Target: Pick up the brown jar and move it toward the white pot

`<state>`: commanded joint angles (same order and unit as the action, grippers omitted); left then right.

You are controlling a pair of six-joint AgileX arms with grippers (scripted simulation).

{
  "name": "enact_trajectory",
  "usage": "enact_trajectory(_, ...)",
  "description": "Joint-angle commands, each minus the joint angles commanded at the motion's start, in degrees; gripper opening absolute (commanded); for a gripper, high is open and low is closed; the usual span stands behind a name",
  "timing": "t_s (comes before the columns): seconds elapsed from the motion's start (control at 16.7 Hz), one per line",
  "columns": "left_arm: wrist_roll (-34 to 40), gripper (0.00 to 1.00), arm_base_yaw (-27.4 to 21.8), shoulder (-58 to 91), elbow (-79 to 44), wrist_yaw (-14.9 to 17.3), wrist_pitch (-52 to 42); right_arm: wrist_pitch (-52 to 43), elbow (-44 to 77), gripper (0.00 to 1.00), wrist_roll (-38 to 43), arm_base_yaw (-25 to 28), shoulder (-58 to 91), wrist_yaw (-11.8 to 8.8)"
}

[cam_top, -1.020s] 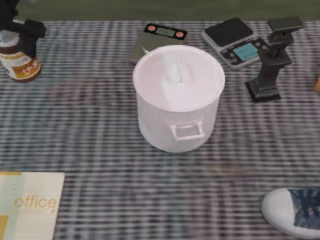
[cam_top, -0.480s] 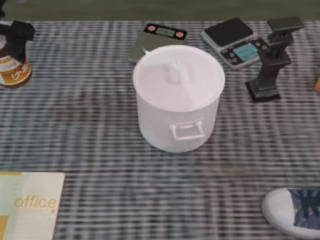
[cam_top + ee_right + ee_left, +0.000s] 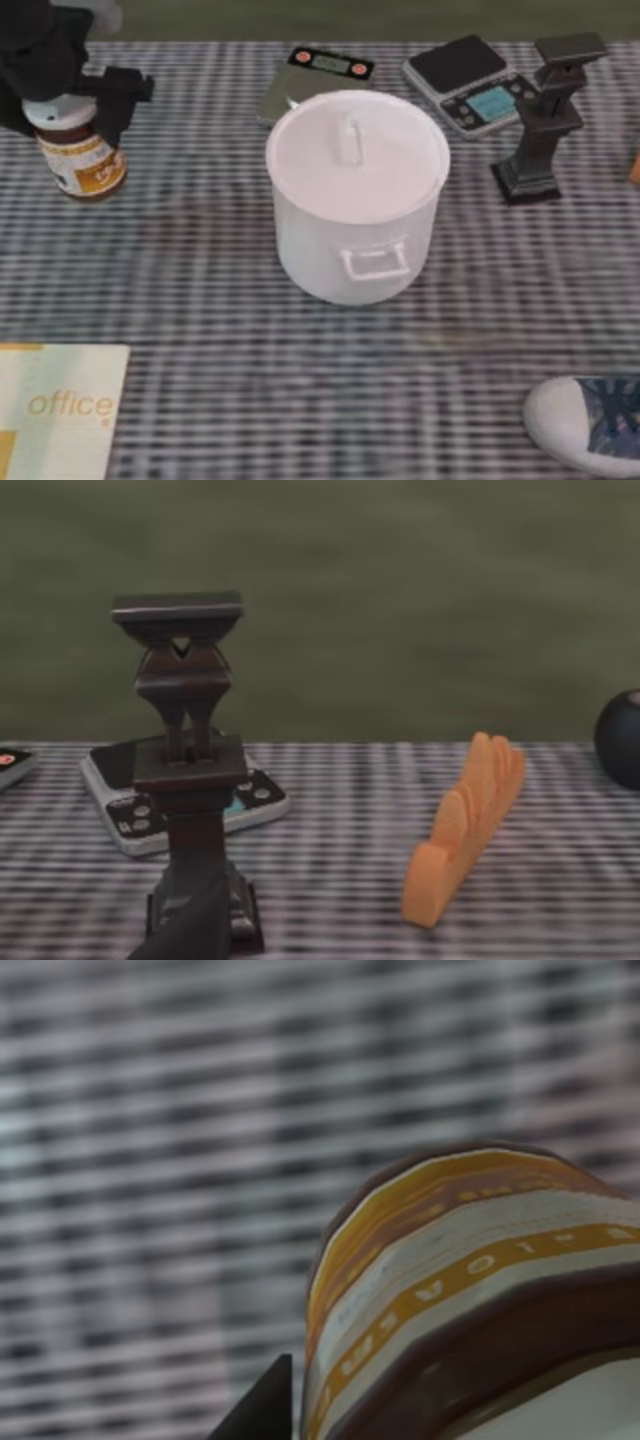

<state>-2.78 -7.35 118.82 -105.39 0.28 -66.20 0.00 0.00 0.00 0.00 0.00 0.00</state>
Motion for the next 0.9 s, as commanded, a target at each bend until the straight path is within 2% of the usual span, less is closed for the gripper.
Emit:
enact_trajectory(0.18, 11.22, 0.0, -5.49, -1.57, 5.23, -2.12, 3.7, 0.0, 0.0, 1.0, 0.0, 0.0, 0.0, 0.0)
enact_trajectory(0.36, 18.23, 0.0, -9.56, -2.67, 9.44, -3.67, 6.36, 0.0, 0.0, 1.0, 0.0, 0.0, 0.0, 0.0)
enact_trajectory(0.9, 19.51, 0.0, -10.51, -2.02, 12.19, -4.15, 9.3, 0.0, 0.0, 1.0, 0.0, 0.0, 0.0, 0.0)
